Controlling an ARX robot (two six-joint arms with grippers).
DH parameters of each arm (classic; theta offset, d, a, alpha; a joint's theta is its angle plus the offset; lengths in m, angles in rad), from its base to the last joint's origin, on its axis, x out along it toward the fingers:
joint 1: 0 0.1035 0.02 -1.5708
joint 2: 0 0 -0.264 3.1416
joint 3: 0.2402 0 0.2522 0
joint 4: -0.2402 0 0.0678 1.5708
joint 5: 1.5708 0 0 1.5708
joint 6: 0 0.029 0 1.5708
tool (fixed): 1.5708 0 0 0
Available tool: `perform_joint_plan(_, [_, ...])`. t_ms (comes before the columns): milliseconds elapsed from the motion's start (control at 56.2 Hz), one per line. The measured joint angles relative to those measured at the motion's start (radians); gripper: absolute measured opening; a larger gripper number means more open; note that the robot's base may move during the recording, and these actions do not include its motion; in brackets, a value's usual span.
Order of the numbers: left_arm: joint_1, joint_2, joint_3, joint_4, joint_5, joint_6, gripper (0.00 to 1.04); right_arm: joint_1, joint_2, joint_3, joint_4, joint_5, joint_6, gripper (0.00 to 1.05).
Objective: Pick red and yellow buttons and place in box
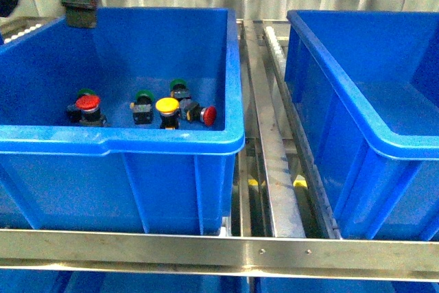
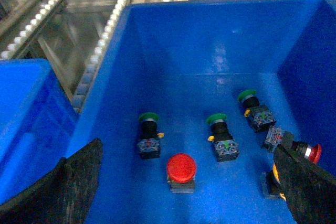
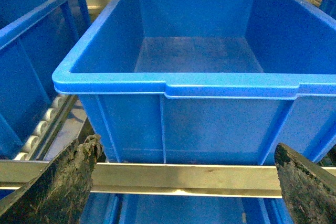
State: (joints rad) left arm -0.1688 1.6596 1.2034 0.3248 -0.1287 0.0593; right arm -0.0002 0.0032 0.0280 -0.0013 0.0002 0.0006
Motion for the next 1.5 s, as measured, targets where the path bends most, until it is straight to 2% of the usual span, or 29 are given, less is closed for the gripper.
perform_joint_plan(178, [-0.077,0.163,0.177,-0.113,-0.064,-0.024,0.97,0.0,0.0,0.0,0.0,0.0,0.0,0.99])
perform_joint_plan(267, [-0.114,0.245,0.281,-0.227,-0.109,-0.073,0.97,0.0,0.0,0.0,0.0,0.0,0.0,0.99])
perform_joint_plan(445, [-0.151,0.346,0.414,-0.399,-0.136,-0.159,0.97,0.0,0.0,0.0,0.0,0.0,0.0,0.99])
perform_joint_plan(712, [-0.181,0.437,0.535,-0.422,-0.135,-0.225,0.97,0.0,0.0,0.0,0.0,0.0,0.0,0.99])
perform_joint_plan(1264, [-0.205,0.585,0.678,-0.505,-0.158,-0.248,0.97,0.0,0.0,0.0,0.0,0.0,0.0,0.99])
perform_joint_plan(1496, [-0.21,0.64,0.758,-0.564,-0.199,-0.25,0.97,0.0,0.0,0.0,0.0,0.0,0.0,0.99])
